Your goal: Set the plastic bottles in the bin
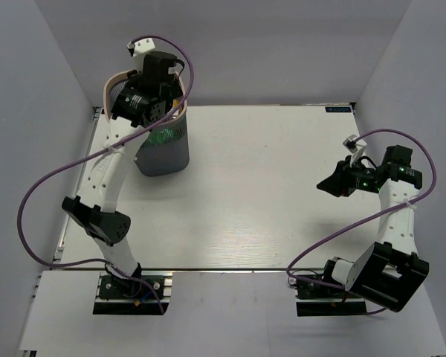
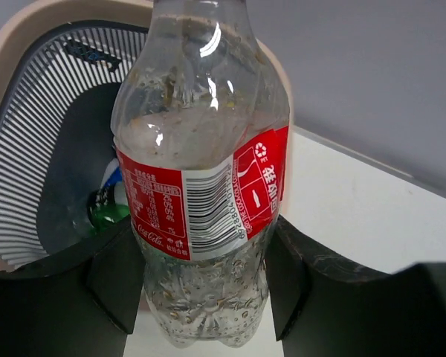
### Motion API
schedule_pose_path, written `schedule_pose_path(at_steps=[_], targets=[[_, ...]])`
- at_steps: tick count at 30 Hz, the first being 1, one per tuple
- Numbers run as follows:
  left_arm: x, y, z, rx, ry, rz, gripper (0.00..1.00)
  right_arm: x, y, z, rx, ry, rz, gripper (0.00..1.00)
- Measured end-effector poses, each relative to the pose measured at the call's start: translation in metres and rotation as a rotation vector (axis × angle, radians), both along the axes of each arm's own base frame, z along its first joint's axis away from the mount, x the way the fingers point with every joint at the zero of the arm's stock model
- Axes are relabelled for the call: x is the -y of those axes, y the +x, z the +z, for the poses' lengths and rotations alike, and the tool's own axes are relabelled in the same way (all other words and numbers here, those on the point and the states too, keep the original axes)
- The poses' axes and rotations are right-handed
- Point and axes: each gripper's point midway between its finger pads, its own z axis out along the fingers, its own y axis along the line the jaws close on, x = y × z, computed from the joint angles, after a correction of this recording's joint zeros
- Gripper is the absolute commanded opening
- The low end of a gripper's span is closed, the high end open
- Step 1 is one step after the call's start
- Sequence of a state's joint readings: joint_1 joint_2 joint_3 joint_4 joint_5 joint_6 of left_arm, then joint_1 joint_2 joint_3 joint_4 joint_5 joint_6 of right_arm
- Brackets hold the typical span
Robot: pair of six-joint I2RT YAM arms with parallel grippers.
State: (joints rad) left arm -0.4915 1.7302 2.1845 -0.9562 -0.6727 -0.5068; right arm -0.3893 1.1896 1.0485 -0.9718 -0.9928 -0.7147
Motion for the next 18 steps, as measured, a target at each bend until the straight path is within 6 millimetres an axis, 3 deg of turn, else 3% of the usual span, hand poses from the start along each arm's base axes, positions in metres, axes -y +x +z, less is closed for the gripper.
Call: schedule_pose_path(at_steps=[2,3,4,8,12,14,18], targets=[[-0.016,0.015,-0.011,-0.027,0.016,0.033,1.00,0.001,-0.001,-0.002,0.002,-0.011,0.004,0.62],[-0.021,0.023,-0.017,-0.042,0.020,0.043,1.00,0.001,-0.001,-0.003,0.004,-0.020,0.007,0.70],[-0.024,0.028,-0.023,-0.055,0.025,0.047,1.00,0.002,-0.001,-0.005,0.005,-0.027,0.009,0.89],[-0.030,0.036,-0.036,-0.094,0.031,0.028,1.00,0.004,-0.002,-0.010,0.006,-0.054,0.016,0.90],[-0.016,0.026,-0.029,-0.065,0.022,-0.092,1.00,0.006,-0.002,-0.012,-0.006,-0.060,0.008,0.90],[0.001,0.010,-0.028,-0.037,0.009,-0.223,1.00,0.008,0.000,-0.014,-0.032,-0.062,-0.020,0.90],[0.033,-0.050,-0.035,-0.005,-0.048,-0.515,1.00,0.019,0.010,-0.016,-0.050,-0.092,-0.106,0.90]])
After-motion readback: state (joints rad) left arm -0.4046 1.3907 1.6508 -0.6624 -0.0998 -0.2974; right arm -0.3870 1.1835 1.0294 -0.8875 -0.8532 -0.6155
